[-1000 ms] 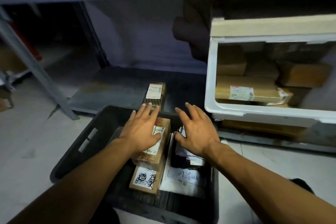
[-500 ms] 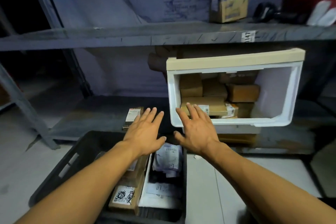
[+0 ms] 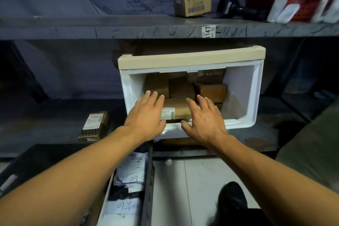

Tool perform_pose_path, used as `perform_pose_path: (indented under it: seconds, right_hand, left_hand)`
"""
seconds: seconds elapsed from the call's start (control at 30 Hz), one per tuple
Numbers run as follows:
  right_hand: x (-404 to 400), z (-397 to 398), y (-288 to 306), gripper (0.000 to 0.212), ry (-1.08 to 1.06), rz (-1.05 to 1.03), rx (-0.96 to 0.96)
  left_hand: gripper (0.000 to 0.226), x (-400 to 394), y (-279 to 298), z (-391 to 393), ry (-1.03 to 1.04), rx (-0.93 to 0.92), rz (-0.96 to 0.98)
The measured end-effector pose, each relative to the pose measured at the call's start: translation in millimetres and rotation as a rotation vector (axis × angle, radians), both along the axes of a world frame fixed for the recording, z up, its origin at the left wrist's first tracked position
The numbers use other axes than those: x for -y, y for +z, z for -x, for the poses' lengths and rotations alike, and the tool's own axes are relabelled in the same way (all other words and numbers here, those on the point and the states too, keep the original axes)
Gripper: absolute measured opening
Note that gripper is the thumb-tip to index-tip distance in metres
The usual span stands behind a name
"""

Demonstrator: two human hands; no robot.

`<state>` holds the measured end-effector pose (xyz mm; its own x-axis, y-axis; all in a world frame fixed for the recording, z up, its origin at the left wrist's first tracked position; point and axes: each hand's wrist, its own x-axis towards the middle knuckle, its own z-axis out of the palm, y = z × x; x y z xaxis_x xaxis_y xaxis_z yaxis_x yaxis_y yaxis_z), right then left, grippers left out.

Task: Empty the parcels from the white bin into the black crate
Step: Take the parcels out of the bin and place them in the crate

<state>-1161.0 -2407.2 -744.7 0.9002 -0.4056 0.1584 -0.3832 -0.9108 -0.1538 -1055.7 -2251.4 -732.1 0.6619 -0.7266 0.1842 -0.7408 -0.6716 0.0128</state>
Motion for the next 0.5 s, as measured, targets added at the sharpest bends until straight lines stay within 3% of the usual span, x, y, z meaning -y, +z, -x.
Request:
perform_pose_path:
  seconds: [0.3, 0.5]
  right_hand:
    - [73.2, -54.8, -12.9, 0.076, -0.013, 0.082, 0.083]
    - [132.2, -94.2, -18.0, 0.072, -0.132, -0.012, 0.179]
  left_hand:
    - [0.081, 84.1, -20.1, -40.5, 0.042, -0.006, 0.088]
    - [0.081, 142.0, -33.3, -80.2, 0.063, -0.077, 0.179]
